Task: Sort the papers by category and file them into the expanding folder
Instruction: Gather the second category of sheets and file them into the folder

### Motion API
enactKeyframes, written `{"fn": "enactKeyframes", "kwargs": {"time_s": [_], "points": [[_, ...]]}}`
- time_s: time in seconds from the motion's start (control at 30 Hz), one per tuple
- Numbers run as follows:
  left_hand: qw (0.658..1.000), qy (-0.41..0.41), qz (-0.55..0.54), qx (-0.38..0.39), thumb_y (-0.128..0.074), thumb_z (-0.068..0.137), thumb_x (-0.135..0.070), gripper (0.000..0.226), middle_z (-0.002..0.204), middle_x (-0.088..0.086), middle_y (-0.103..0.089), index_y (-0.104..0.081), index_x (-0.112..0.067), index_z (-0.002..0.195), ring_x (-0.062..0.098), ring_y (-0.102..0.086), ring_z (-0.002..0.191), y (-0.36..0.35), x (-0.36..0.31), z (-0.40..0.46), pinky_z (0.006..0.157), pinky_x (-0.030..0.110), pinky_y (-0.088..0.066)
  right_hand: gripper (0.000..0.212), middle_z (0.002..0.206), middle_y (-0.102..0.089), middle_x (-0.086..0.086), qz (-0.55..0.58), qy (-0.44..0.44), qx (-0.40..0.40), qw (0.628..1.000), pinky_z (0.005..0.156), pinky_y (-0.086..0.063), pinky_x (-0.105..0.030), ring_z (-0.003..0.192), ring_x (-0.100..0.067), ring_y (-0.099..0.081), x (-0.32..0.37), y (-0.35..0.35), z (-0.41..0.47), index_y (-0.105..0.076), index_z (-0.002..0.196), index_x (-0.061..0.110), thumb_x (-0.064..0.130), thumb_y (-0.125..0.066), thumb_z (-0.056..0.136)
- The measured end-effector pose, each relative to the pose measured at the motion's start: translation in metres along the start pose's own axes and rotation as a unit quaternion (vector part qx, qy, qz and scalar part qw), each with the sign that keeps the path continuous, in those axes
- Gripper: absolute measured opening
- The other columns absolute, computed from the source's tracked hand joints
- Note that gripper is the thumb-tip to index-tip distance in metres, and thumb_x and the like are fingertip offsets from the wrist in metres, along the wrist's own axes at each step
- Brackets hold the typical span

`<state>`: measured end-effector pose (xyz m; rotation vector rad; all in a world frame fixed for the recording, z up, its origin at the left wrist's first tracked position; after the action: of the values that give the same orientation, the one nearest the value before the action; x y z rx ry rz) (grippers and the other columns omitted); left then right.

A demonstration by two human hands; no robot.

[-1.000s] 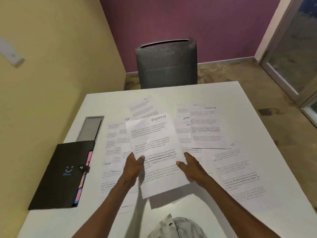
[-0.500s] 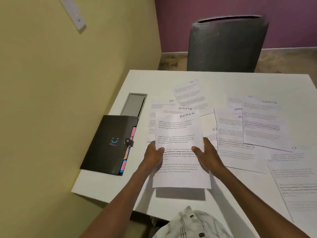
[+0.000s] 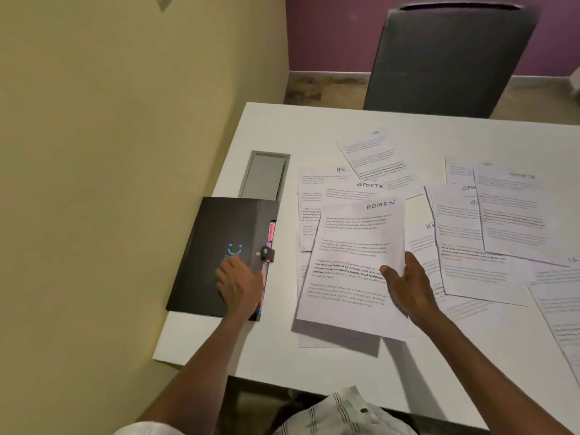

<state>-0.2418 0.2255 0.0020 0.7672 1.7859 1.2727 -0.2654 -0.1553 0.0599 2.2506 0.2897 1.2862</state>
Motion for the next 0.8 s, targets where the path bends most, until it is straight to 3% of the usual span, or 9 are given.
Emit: {"fn": "enactKeyframes", "kwargs": {"time_s": [0.13, 0.27, 0.5, 0.57, 0.67, 0.73, 0.8], "points": [[0.998, 0.001, 0.049, 0.028, -0.075, 0.074, -0.057, 0.085, 0.133, 0.018, -0.044, -0.037, -0.008, 0.132, 0.034, -0.045, 0.120, -0.012, -0.001, 0.009, 0.094, 0.043, -0.043, 0.038, 0.110, -0.061, -0.003, -0.003, -0.019, -0.025, 1.000, 0.077, -0.042, -0.031, 0.096, -0.026, -0.057, -0.006, 0.002, -0.009, -0.051, 0.127, 0.014, 0.025, -0.061, 0.092], [0.997, -0.009, 0.077, 0.025, -0.076, 0.076, -0.053, 0.083, 0.142, 0.020, -0.037, -0.034, -0.013, 0.135, 0.033, -0.042, 0.125, -0.017, -0.008, 0.018, 0.096, 0.042, -0.042, 0.035, 0.109, -0.062, -0.005, 0.015, -0.018, -0.028, 0.999, 0.063, -0.042, -0.025, 0.095, -0.025, -0.058, -0.013, 0.006, -0.016, -0.051, 0.125, 0.013, 0.021, -0.061, 0.092], [0.998, -0.031, 0.034, 0.033, -0.080, 0.074, -0.047, 0.083, 0.144, 0.016, -0.037, -0.035, -0.016, 0.137, 0.032, -0.042, 0.127, 0.004, -0.012, 0.025, 0.097, 0.042, -0.043, 0.030, 0.103, -0.062, -0.007, 0.014, -0.018, -0.024, 0.999, 0.058, -0.040, -0.022, 0.085, -0.022, -0.057, -0.002, 0.000, -0.016, -0.052, 0.121, 0.012, 0.022, -0.060, 0.094], [0.999, -0.025, -0.024, 0.025, -0.080, 0.076, -0.039, 0.071, 0.134, 0.011, -0.045, -0.039, -0.017, 0.130, 0.025, -0.050, 0.114, 0.016, -0.012, 0.025, 0.089, 0.035, -0.048, 0.028, 0.102, -0.062, -0.006, 0.013, -0.006, -0.015, 1.000, 0.057, -0.040, -0.023, 0.083, -0.020, -0.057, 0.008, -0.006, -0.015, -0.052, 0.119, 0.012, 0.021, -0.059, 0.094], [0.991, -0.059, -0.122, 0.022, -0.074, 0.085, -0.026, 0.035, 0.112, 0.004, -0.057, -0.049, -0.019, 0.109, 0.014, -0.058, 0.086, 0.037, -0.019, 0.019, 0.066, 0.019, -0.049, 0.026, 0.101, -0.060, -0.004, 0.015, 0.010, -0.004, 1.000, 0.057, -0.040, -0.022, 0.078, -0.013, -0.055, 0.022, -0.015, -0.012, -0.051, 0.119, 0.012, 0.020, -0.059, 0.095], [0.990, -0.083, -0.104, 0.040, -0.068, 0.091, -0.027, 0.019, 0.101, 0.002, -0.062, -0.054, -0.017, 0.100, 0.014, -0.063, 0.079, 0.047, -0.024, 0.012, 0.066, 0.022, -0.054, 0.026, 0.100, -0.059, -0.002, 0.018, 0.023, 0.006, 1.000, 0.059, -0.041, -0.022, 0.080, -0.015, -0.055, 0.031, -0.022, -0.012, -0.051, 0.119, 0.011, 0.019, -0.058, 0.095], [0.993, -0.107, -0.048, 0.032, -0.065, 0.093, -0.026, 0.018, 0.103, 0.006, -0.065, -0.061, -0.012, 0.103, 0.018, -0.066, 0.086, 0.058, -0.027, 0.007, 0.075, 0.030, -0.059, 0.026, 0.100, -0.059, -0.001, 0.023, 0.033, 0.016, 0.999, 0.060, -0.041, -0.022, 0.082, -0.017, -0.056, 0.038, -0.030, -0.013, -0.051, 0.119, 0.011, 0.017, -0.058, 0.095]]}}
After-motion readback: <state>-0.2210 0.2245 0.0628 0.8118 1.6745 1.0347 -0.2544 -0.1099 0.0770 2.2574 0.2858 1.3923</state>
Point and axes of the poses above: each hand's wrist, its own z-axis towards the middle knuckle, its own y-axis out of the back of the hand, x = y × z, the point moved 8 cm from there along z, towards the middle knuckle
